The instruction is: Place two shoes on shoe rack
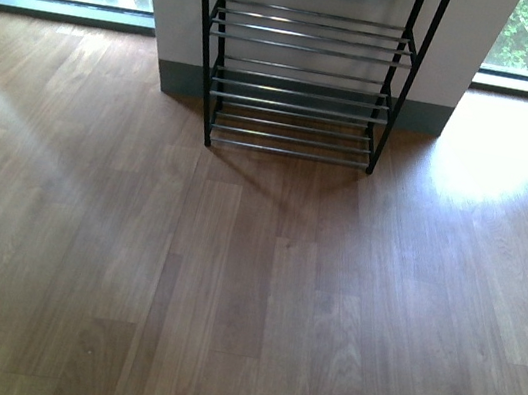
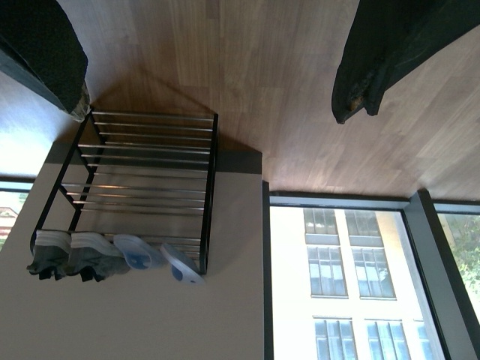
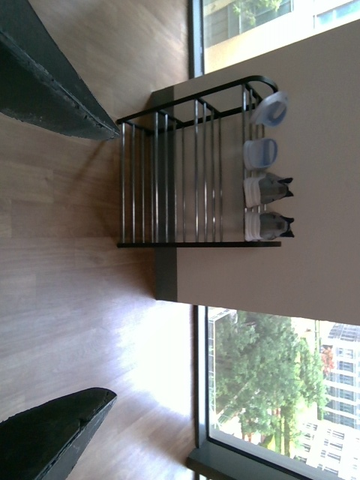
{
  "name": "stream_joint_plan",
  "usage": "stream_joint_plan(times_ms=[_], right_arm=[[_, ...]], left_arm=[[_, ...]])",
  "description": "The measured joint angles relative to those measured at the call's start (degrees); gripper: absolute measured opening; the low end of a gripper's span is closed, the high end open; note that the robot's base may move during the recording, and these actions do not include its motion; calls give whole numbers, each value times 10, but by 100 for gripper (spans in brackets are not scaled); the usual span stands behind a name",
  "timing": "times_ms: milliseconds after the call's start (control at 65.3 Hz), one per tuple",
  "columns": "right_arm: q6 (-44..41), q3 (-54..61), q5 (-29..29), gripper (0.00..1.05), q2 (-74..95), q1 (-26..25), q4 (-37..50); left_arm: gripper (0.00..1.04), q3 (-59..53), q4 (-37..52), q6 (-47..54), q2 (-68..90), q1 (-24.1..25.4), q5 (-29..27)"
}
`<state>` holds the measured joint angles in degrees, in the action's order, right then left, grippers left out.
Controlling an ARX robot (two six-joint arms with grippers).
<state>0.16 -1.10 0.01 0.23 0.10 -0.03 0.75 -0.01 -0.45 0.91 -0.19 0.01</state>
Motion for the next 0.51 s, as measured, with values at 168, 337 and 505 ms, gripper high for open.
stream_joint_plan(times_ms=[168,337,505], right_arm=[[0,0,0,96,0,0,0],[0,0,0,96,0,0,0],[0,0,0,96,0,0,0]], left_arm=[[95,0,0,0,0,0,0],[95,0,0,0,0,0,0],[95,0,0,0,0,0,0]])
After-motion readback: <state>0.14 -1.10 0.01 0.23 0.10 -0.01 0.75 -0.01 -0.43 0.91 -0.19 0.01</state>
